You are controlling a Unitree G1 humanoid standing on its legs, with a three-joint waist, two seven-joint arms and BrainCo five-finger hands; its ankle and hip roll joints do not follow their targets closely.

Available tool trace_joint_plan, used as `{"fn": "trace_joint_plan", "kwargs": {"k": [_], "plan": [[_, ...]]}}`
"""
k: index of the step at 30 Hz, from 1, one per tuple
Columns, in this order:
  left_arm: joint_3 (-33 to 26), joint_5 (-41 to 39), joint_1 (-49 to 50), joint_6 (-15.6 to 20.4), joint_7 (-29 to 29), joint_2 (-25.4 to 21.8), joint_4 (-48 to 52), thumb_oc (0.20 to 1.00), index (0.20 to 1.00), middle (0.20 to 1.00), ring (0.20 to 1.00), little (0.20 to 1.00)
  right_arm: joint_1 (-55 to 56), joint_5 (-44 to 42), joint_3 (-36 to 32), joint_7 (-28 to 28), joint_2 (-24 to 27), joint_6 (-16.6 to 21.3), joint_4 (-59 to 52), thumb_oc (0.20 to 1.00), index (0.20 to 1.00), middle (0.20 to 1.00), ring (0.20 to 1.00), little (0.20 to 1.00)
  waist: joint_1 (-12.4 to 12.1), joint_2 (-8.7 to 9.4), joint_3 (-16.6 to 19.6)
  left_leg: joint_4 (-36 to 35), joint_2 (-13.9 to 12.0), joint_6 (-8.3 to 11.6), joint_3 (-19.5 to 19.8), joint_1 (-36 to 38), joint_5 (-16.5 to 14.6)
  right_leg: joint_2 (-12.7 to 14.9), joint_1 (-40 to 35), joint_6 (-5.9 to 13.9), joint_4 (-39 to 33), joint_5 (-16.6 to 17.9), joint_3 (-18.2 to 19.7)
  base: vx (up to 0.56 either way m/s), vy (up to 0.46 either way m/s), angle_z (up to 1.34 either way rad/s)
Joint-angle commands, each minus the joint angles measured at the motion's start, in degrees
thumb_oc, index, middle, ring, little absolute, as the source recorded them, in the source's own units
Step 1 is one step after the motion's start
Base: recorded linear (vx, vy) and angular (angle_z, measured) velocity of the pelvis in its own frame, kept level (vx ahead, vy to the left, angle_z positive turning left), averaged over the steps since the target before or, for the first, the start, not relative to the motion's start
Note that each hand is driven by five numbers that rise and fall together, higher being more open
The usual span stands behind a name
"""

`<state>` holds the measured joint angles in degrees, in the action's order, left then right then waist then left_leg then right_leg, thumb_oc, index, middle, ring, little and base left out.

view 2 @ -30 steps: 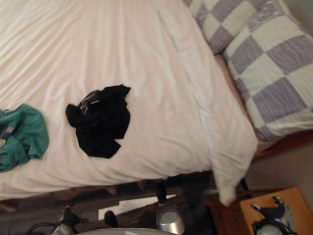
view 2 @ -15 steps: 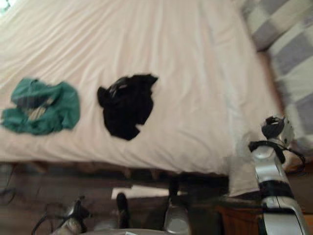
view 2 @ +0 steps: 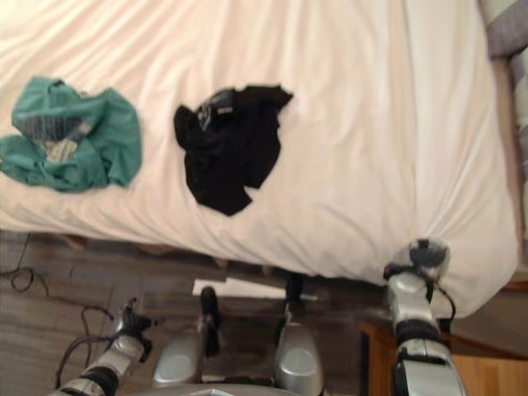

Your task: Tidy up the quilt and then pick up the clothes from the bed and put them into the laundry hamper.

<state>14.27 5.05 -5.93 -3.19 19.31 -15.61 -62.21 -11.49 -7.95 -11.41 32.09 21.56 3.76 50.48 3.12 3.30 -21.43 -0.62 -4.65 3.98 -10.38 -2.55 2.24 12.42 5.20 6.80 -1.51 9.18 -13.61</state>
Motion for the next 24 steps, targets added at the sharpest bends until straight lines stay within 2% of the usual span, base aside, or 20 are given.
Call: {"fn": "trace_joint_plan", "kwargs": {"k": [1,2,5,8,9,10,11,12,13,14,15,16,17,18,19,20,21,22,23,24], "plan": [[1.24,3.93,0.19,-0.54,0.15,1.11,-4.95,1.0,1.0,1.0,1.0,1.0,15.22,-3.82,4.57,-5.47,-9.64,-8.22,17.63,0.595,0.595,0.595,0.595,0.595,3.01,-0.95,4.85,1.79,-0.42,0.14,-0.72,0.78,-7.35,6.12,3.48,7.5,5.86,-2.91,0.66,0.05,0.085,0.12],[1.22,3.94,0.19,-0.54,0.14,1.07,-4.94,1.0,1.0,1.0,1.0,1.0,15.19,-3.82,4.59,-5.48,-9.67,-8.19,17.67,1.0,1.0,1.0,1.0,1.0,3.03,-0.83,4.99,1.6,-0.26,0.08,-0.75,0.65,-7.09,6.24,3.65,7.51,5.73,-2.73,0.7,0.01,0.089,0.06],[2.12,3.79,-0.87,-0.14,-1.26,-0.03,-4.32,1.0,1.0,1.0,1.0,1.0,14.77,-2.23,7.59,-8.68,-10.4,-9.53,23.82,1.0,1.0,1.0,1.0,1.0,2.42,-1.67,5.49,-1.94,-2.08,-0.88,-2.83,4.09,-4.82,3.33,4.76,6.97,18.46,-6.98,-1.21,-0.08,0.114,-0.12],[1.61,3.46,-0.29,-0.05,-1.52,-0.38,-4.54,1.0,1.0,1.0,1.0,1.0,14.3,-2.23,7.65,-9.75,-10.3,-9.07,24.16,1.0,1.0,1.0,1.0,1.0,1.87,-2.0,5.89,-2.98,-2.22,-0.99,-4.11,4.97,-4.28,1.33,3.9,6.88,21.66,-9.14,-2.72,-0.04,0.037,-0.5],[1.28,3.54,0.11,-0.12,-1.58,-0.32,-5.51,1.0,1.0,1.0,1.0,1.0,13.19,-1.8,8.55,-10.29,-10.41,-9.09,23.62,1.0,1.0,1.0,1.0,1.0,1.0,-1.4,6.58,-2.92,-1.39,-0.8,-4.71,5.16,-4.35,0.47,0.5,5.67,18.01,-11.38,-4.69,0.06,-0.093,-0.4],[0.75,4.33,1.07,0.07,-2.16,-0.14,-5.86,1.0,1.0,1.0,1.0,1.0,12.24,-1.65,9.28,-10.48,-10.52,-8.62,22.81,1.0,1.0,1.0,1.0,1.0,-0.1,-1.04,8.03,-0.63,-0.25,-0.59,-4.38,4.28,-5.1,-0.99,-3.48,3.71,9.89,-13.12,-4.92,0.06,-0.094,-0.46],[0.74,4.33,1.09,0.07,-2.16,-0.14,-5.85,1.0,1.0,1.0,1.0,1.0,12.26,-1.65,9.29,-10.48,-10.52,-8.62,22.8,1.0,1.0,1.0,1.0,1.0,-0.09,-1.06,7.97,-0.56,-0.3,-0.57,-4.36,4.32,-5.15,-1.05,-3.65,3.7,9.73,-13.04,-4.96,0.03,-0.083,-0.58],[0.15,4.1,1.8,0.4,-2.15,0.24,-5.72,1.0,1.0,1.0,1.0,1.0,11.72,-1.51,9.74,-10.23,-9.96,-8.49,22.84,1.0,1.0,1.0,1.0,1.0,-0.68,-1.23,8.06,3.67,0.09,-0.54,-4.39,2.9,-6.02,-1.15,-5.08,3.13,6.68,-13.33,-4.48,-0.06,-0.003,-0.41],[-0.42,3.09,2.38,0.88,-2.13,1.15,-5.2,1.0,1.0,1.0,1.0,1.0,10.11,-1.02,10.64,-9.98,-8.32,-8.48,21.67,1.0,1.0,1.0,1.0,1.0,-1.62,-1.73,7.26,13.09,0.22,0.76,-4.7,-1.07,-6.77,-0.39,-7.4,2.33,3.27,-13.3,-4.41,-0.12,0.035,-0.21],[-0.57,1.93,2.0,1.25,-1.98,1.62,-4.92,1.0,1.0,1.0,1.0,1.0,8.11,-0.79,11.39,-10.06,-7.15,-8.33,20.5,1.0,1.0,1.0,1.0,1.0,-1.98,-1.98,6.43,17.92,-0.28,3.02,-4.23,-4.34,-4.66,0.22,-8.07,1.73,2.75,-13.63,-4.36,-0.17,0.101,-0.01],[-0.69,1.18,1.68,1.35,-1.7,1.82,-4.66,1.0,1.0,1.0,1.0,1.0,6.64,-0.71,11.86,-9.79,-6.36,-8.21,19.42,1.0,1.0,1.0,1.0,1.0,-2.11,-2.27,5.79,20.83,-1.27,5.44,-3.44,-6.85,-2.14,0.32,-8.44,1.26,2.19,-13.95,-4.61,-0.12,0.08,0.06],[-0.71,1.18,1.64,1.35,-1.7,1.83,-4.67,1.0,1.0,1.0,1.0,1.0,6.59,-0.72,11.86,-9.8,-6.36,-8.22,19.44,1.0,1.0,1.0,1.0,1.0,-1.99,-2.25,6.0,20.73,-1.2,5.4,-3.35,-7.14,-1.95,0.35,-8.21,1.24,2.12,-13.83,-4.72,-0.1,0.189,0.08],[-0.95,1.12,2.06,1.29,-1.77,2.09,-4.91,1.0,1.0,1.0,1.0,1.0,5.6,-0.35,12.53,-10.12,-6.08,-8.17,18.06,1.0,1.0,1.0,1.0,1.0,-1.85,-2.82,6.22,18.46,-4.1,6.0,-3.47,-6.86,-0.74,1.12,-8.01,1.6,1.92,-13.53,-4.83,-0.03,0.253,0.13],[-1.39,1.22,2.53,1.26,-1.83,2.17,-5.56,1.0,1.0,1.0,1.0,1.0,5.55,0.27,13.05,-10.57,-6.1,-8.15,17.22,1.0,1.0,1.0,1.0,1.0,-1.61,-3.06,6.8,15.35,-5.79,5.27,-3.89,-5.05,-1.95,1.99,-7.73,2.31,2.05,-12.97,-4.87,-0.02,0.254,0.07],[-1.41,1.23,2.56,1.27,-1.82,2.19,-5.57,1.0,1.0,1.0,1.0,1.0,5.6,0.28,13.08,-10.57,-6.08,-8.17,17.18,1.0,1.0,1.0,1.0,1.0,-1.7,-3.02,6.69,15.11,-5.74,5.27,-4.06,-4.71,-1.92,2.04,-7.86,2.35,2.07,-12.99,-4.75,0.04,0.259,-0.05],[-1.83,1.27,2.78,1.15,-1.64,2.16,-6.71,1.0,1.0,1.0,1.0,1.0,5.55,0.79,13.66,-11.28,-6.14,-8.12,16.32,1.0,1.0,1.0,1.0,1.0,-1.51,-3.1,7.21,11.08,-7.67,5.04,-3.89,-2.47,-1.82,3.12,-7.9,3.11,2.13,-12.39,-4.54,0.05,0.279,-0.23],[-2.16,1.24,2.99,1.08,-1.48,2.26,-7.5,1.0,1.0,1.0,1.0,1.0,5.66,1.42,14.12,-11.92,-6.25,-8.14,16.03,1.0,1.0,1.0,1.0,1.0,-1.27,-3.19,7.87,7.06,-9.53,5.06,-3.02,-1.0,-0.86,4.01,-7.7,3.86,2.3,-11.95,-4.25,0.06,0.609,-0.21],[-2.47,1.03,3.27,1.37,-1.24,2.48,-8.59,1.0,1.0,1.0,1.0,1.0,6.16,2.93,15.1,-13.48,-6.54,-8.33,16.31,1.0,1.0,1.0,1.0,1.0,-0.95,-3.19,8.72,1.98,-14.52,6.29,-1.02,0.61,2.44,6.48,-7.13,5.44,2.78,-11.49,-3.63,0.04,0.455,-0.07],[-2.48,1.03,3.31,1.39,-1.24,2.48,-8.6,1.0,1.0,1.0,1.0,1.0,6.19,2.94,15.12,-13.5,-6.53,-8.33,16.31,1.0,1.0,1.0,1.0,1.0,-0.92,-3.22,8.65,1.66,-14.54,6.35,-1.04,0.9,2.59,6.44,-7.26,5.44,2.86,-11.61,-3.67,0.03,0.728,0.13],[-2.31,1.29,3.49,1.61,-1.51,2.31,-8.9,1.0,1.0,1.0,1.0,1.0,7.15,4.99,16.07,-14.89,-6.64,-8.51,16.5,1.0,1.0,1.0,1.0,1.0,-0.88,-3.41,9.69,-0.17,-17.95,7.82,1.47,1.49,5.3,8.51,-7.02,7.32,3.19,-11.03,-3.16,0.05,0.574,0.14]]}}
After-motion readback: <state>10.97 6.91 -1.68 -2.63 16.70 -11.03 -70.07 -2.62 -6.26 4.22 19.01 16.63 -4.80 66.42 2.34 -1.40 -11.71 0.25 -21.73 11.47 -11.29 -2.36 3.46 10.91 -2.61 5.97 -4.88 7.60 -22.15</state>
